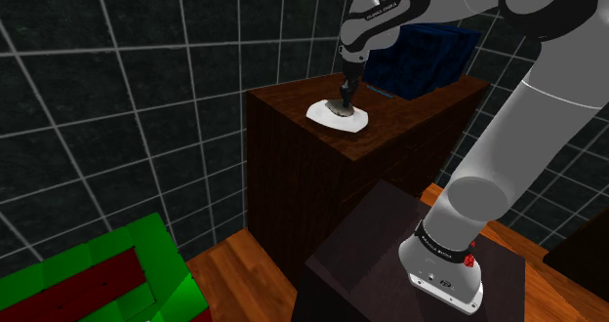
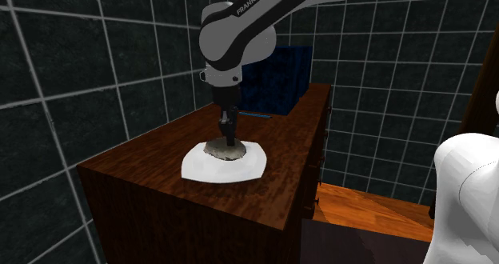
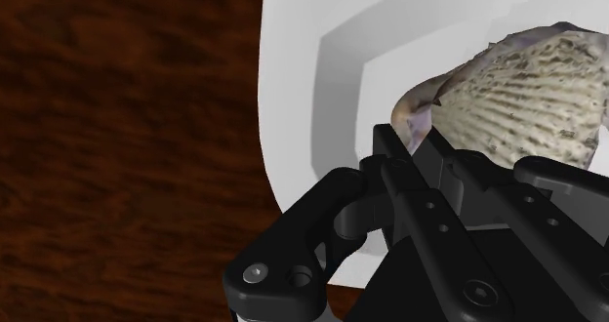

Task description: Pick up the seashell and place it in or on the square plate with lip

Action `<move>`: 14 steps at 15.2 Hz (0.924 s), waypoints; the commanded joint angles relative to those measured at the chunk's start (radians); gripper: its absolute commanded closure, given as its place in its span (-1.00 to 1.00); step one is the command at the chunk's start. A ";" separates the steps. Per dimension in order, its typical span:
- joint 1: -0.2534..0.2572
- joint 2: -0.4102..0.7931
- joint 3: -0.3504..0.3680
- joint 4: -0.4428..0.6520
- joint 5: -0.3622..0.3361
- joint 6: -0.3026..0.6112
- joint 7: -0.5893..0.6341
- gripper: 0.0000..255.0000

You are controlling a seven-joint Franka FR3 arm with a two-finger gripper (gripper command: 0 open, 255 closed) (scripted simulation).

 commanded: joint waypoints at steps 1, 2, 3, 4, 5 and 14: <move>0.000 0.000 0.000 0.000 0.000 0.000 0.000 1.00; 0.000 0.000 0.000 0.000 0.000 0.000 0.000 -1.00; 0.000 0.000 0.000 0.000 0.000 0.000 0.000 -1.00; 0.000 0.000 0.000 0.000 0.000 0.000 0.000 -1.00; 0.000 0.000 0.000 0.000 0.000 0.000 0.000 -1.00; 0.005 -0.038 0.008 0.090 -0.007 -0.127 0.007 -1.00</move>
